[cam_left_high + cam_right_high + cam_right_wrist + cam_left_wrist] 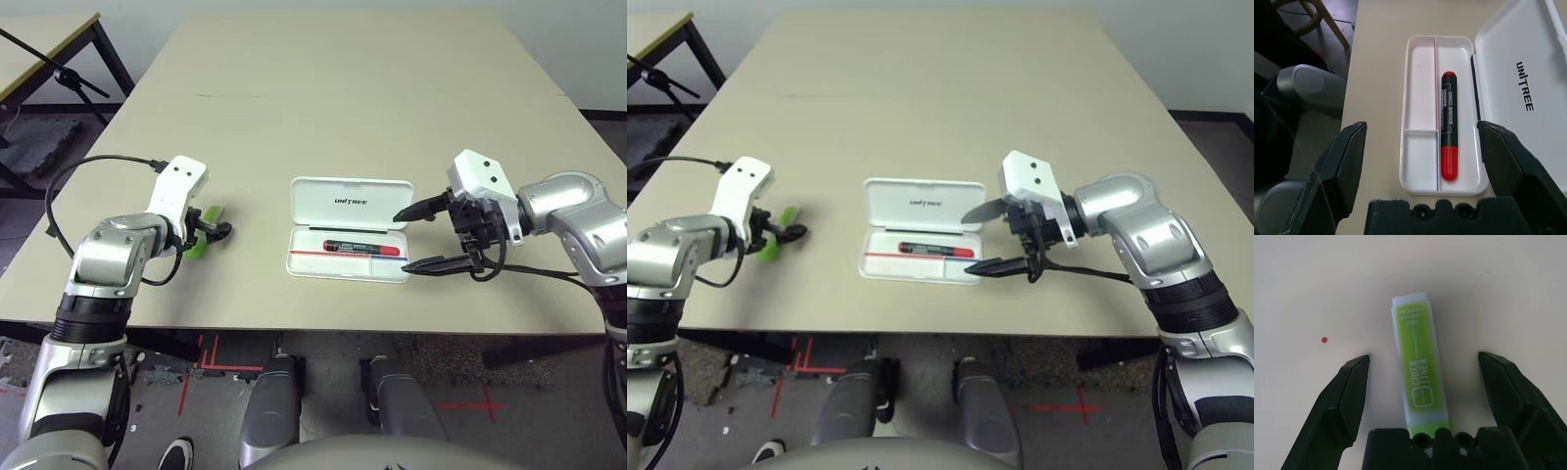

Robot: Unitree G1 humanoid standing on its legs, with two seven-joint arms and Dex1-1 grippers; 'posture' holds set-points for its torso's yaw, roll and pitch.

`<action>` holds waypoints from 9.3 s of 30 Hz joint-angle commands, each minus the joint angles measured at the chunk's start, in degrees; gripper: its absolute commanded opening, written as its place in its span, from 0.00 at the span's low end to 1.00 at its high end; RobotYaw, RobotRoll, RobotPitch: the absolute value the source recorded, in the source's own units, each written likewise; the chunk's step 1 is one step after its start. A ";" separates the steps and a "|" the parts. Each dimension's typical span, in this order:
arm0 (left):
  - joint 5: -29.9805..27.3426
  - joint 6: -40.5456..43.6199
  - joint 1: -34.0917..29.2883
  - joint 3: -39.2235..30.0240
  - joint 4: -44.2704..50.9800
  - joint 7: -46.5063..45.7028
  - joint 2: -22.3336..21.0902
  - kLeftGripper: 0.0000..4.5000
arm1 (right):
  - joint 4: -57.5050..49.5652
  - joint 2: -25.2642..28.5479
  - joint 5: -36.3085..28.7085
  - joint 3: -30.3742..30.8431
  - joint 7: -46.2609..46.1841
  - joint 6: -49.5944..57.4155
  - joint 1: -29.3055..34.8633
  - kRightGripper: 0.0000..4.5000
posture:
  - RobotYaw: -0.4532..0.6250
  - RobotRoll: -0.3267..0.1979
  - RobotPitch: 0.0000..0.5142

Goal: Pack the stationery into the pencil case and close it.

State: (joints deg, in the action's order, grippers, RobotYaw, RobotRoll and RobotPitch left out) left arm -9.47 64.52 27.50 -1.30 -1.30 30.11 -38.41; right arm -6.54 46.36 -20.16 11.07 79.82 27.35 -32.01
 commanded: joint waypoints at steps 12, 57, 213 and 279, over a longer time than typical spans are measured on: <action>-0.57 1.32 0.02 2.55 -2.76 0.98 -0.69 0.64 | -0.77 0.04 0.19 0.46 -0.88 -0.24 0.50 1.00 | 0.49 0.62 0.24; 6.70 -30.64 11.46 33.60 18.07 32.74 0.55 0.24 | 2.82 -1.28 3.20 1.01 -2.39 -3.24 -1.11 1.00 | 0.48 0.62 0.21; 4.88 -36.85 8.57 20.19 18.76 36.88 -6.24 1.00 | 12.06 -40.81 11.52 -24.16 -85.27 41.04 -4.37 0.07 | 0.44 0.62 0.18; 5.64 -36.69 4.61 18.29 20.56 36.43 -12.09 1.00 | 8.04 -6.93 10.30 7.62 -4.73 -9.69 2.51 0.07 | 0.51 0.62 0.22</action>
State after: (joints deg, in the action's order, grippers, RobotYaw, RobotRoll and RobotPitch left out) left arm -4.25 27.67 32.86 17.57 18.26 66.86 -50.03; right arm 0.78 39.66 -10.44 17.63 74.80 18.43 -28.95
